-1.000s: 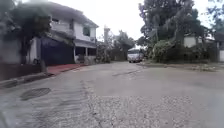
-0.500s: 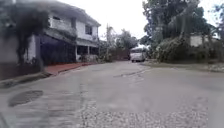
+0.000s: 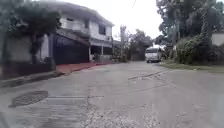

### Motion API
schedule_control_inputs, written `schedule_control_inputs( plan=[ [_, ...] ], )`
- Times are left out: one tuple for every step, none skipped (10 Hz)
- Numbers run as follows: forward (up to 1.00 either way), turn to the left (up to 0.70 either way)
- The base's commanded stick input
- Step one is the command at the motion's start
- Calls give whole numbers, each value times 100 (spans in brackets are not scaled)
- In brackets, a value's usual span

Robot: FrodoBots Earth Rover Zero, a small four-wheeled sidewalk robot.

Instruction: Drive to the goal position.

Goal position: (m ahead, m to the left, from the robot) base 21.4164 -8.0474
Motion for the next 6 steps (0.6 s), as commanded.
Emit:
schedule_control_inputs(
  plan=[
    [70, 0],
    [70, 0],
    [70, 0],
    [70, 0],
    [70, 0],
    [70, 0]
  ],
)
